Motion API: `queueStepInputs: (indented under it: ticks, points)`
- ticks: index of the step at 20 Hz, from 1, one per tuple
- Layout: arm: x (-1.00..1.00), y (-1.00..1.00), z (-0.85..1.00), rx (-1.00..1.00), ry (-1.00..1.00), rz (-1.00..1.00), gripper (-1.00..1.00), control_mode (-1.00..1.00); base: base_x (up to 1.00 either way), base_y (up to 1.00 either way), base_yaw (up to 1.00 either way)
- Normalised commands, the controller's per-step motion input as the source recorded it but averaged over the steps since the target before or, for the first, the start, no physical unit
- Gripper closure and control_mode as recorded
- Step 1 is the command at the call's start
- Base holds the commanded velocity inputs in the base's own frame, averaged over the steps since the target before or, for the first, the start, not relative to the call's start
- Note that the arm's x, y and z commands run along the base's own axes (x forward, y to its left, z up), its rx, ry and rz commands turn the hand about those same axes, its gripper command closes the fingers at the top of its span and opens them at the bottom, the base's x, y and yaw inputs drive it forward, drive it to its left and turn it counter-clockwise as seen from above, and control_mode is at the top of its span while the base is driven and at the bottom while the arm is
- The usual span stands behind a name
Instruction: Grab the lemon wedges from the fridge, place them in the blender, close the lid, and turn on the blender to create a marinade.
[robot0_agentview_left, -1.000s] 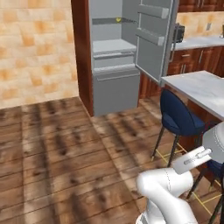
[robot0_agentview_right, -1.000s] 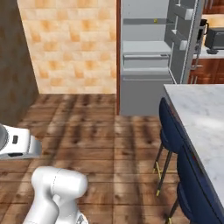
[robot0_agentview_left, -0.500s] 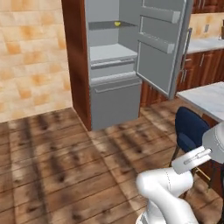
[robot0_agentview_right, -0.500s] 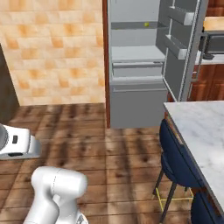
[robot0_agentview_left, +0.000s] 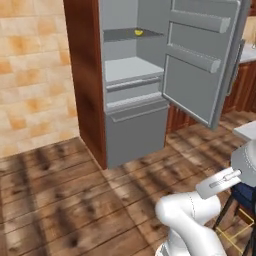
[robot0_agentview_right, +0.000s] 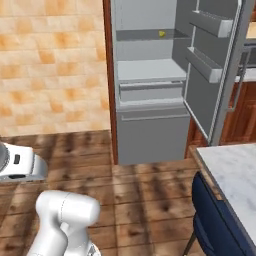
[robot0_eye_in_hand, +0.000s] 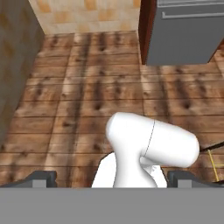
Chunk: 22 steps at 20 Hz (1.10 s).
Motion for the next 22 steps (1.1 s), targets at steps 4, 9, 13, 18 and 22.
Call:
queueStepInputs:
  ticks: [4, 9, 13, 18, 22]
  points:
    - [0.0, 0.0, 0.0, 0.0, 0.0, 0.0, -1.0, 1.0, 1.0, 0.01, -0.15]
    - [0.0, 0.0, 0.0, 0.0, 0.0, 0.0, -1.0, 1.0, 1.0, 0.0, -0.12]
    - [0.0, 0.0, 0.0, 0.0, 0.0, 0.0, -1.0, 1.0, 1.0, 0.0, -0.07]
    - [0.0, 0.0, 0.0, 0.0, 0.0, 0.0, -1.0, 1.0, 1.0, -0.22, -0.01]
    - [0.0, 0.0, 0.0, 0.0, 0.0, 0.0, -1.0, 1.0, 1.0, -0.59, 0.0]
